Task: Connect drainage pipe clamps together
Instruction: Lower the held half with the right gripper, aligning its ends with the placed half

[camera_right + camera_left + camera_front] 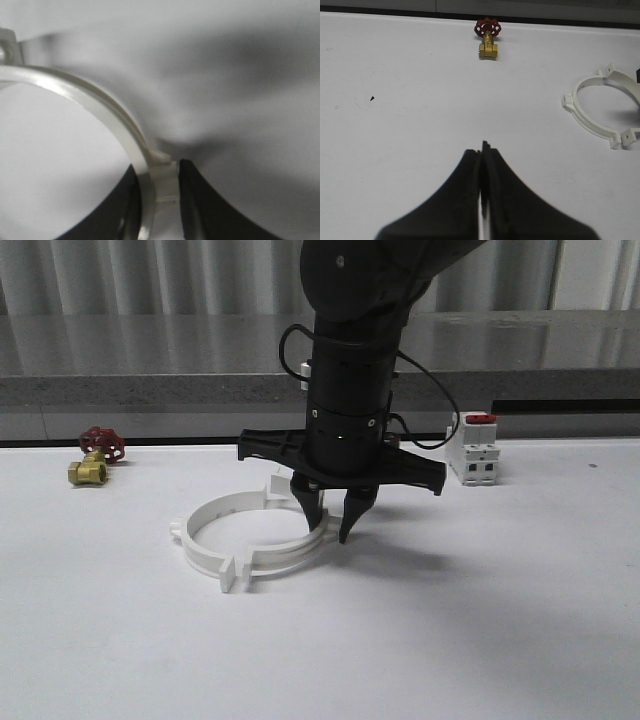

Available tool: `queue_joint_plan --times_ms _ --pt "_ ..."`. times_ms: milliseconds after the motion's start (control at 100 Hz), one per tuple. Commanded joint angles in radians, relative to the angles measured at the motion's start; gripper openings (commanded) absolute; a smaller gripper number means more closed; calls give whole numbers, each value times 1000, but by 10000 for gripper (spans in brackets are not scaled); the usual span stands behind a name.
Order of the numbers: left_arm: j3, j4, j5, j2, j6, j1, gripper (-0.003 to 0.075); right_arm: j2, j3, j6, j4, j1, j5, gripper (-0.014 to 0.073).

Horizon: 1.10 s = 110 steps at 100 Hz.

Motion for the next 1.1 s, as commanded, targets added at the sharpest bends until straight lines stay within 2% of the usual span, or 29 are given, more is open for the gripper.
queue_joint_plan --times_ms 0,1090 --pt "-26 -7 -64 8 -7 1 -20 -61 -31 3 -9 1 -28 111" --pt "-26 -7 -64 8 -7 1 -20 -38 -31 4 9 11 -41 111"
